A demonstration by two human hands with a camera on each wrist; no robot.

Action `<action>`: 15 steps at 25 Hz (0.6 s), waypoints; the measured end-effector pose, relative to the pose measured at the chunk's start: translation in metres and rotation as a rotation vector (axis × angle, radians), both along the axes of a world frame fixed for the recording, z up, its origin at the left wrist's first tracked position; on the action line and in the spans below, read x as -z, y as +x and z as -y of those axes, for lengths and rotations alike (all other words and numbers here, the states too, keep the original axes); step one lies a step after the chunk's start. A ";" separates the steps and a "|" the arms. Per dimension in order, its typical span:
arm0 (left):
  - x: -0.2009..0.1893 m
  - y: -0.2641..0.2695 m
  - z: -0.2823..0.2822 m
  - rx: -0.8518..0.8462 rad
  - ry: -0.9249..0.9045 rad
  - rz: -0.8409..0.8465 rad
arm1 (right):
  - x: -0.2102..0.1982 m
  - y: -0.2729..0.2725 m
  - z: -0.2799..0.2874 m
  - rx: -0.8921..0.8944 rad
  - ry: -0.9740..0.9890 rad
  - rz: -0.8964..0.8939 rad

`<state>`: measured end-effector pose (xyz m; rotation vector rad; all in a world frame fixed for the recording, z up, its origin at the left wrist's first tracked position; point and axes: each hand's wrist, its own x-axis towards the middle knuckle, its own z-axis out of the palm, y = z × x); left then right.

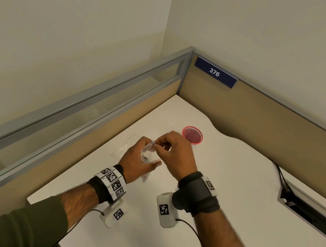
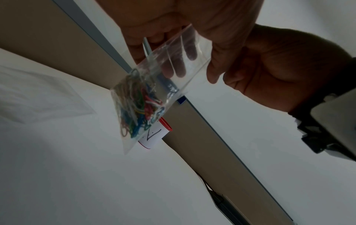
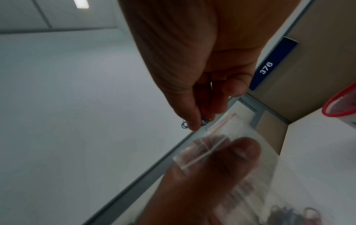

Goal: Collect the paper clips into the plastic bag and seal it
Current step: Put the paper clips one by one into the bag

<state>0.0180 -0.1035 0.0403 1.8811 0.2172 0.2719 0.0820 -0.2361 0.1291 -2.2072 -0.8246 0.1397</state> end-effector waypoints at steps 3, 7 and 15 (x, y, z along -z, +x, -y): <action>-0.002 0.001 0.000 0.010 -0.017 0.013 | 0.003 -0.002 0.001 -0.026 -0.086 0.019; -0.002 -0.003 0.000 -0.003 -0.015 0.013 | 0.000 0.005 0.020 0.066 0.024 0.062; -0.002 -0.001 0.004 0.024 -0.052 0.002 | 0.012 -0.013 0.025 -0.072 -0.067 -0.008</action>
